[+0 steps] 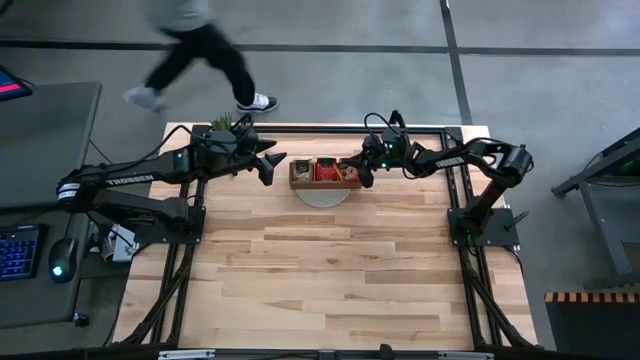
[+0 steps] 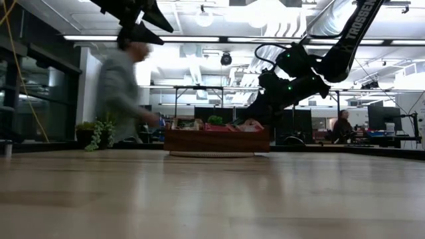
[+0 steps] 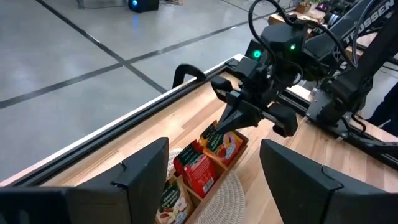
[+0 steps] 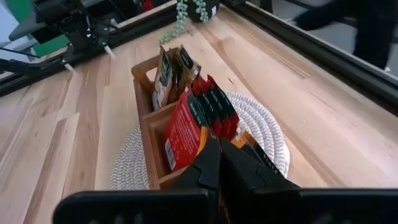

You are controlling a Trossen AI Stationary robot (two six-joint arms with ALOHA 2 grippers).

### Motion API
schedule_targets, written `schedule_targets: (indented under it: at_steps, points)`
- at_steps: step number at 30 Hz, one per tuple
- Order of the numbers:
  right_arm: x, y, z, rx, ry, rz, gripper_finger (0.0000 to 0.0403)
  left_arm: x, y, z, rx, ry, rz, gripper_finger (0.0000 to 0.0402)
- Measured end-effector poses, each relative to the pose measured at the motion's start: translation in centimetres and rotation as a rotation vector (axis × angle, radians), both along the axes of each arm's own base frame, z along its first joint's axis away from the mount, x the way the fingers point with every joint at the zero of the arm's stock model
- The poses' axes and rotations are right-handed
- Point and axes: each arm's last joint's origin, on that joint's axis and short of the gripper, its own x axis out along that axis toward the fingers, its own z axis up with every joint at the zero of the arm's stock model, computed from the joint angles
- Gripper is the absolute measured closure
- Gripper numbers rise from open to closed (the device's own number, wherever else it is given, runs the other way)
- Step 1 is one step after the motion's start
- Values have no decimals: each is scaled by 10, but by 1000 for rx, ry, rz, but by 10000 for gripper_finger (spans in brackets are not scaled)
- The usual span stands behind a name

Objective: Pick & Place Tea
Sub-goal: Put the orange tea bag in the right section of the wooden organizer, then return to Home Position

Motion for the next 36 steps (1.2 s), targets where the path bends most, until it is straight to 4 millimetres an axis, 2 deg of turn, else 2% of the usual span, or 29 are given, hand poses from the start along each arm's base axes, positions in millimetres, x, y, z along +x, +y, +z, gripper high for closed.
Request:
schedule_targets:
  at_steps: [7, 20, 28, 36]
  points:
    - [-3, 1, -7, 56, 64, -6, 375, 0, 0, 0, 3, 2, -1, 151]
    - [-8, -2, -5, 53, 77, -10, 311, 0, 0, 0, 2, 5, -1, 151]
    - [-21, -5, 20, -43, 67, -14, 304, 0, 0, 0, 0, 3, 1, 151]
    - [-31, 2, 48, -118, 35, -19, 304, -1, 0, 0, 1, 3, 5, 151]
